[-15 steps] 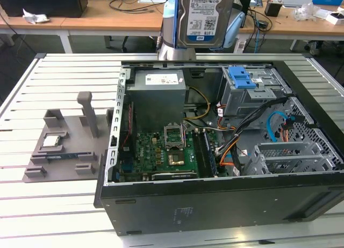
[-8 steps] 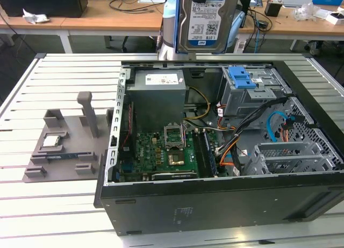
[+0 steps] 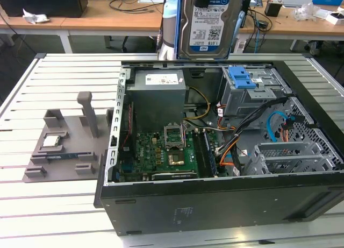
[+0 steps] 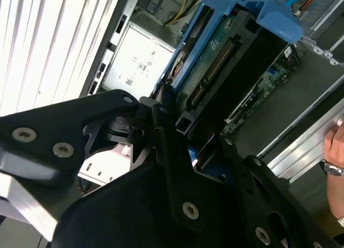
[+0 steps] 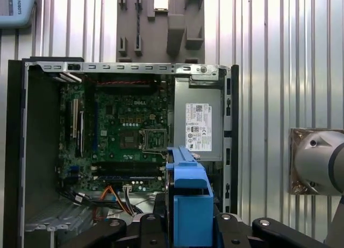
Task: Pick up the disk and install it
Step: 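Pick up the disk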
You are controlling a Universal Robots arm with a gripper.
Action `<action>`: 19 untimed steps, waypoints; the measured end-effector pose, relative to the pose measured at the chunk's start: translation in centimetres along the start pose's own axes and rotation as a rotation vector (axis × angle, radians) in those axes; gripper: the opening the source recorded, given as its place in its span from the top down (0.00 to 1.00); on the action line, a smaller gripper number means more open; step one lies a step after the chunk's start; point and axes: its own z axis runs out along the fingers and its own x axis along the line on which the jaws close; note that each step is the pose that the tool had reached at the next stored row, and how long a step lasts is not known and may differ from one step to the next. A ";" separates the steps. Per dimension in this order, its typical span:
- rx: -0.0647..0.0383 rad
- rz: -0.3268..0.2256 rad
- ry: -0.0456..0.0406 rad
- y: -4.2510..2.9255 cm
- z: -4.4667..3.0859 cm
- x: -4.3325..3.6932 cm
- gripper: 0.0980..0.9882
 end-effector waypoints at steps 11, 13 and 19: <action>0.000 0.000 0.0012 0.05 -0.04 3.43 0.70; 0.000 0.000 0.0015 0.06 -0.05 4.14 0.70; 0.000 0.000 0.0023 0.09 -0.06 5.72 0.70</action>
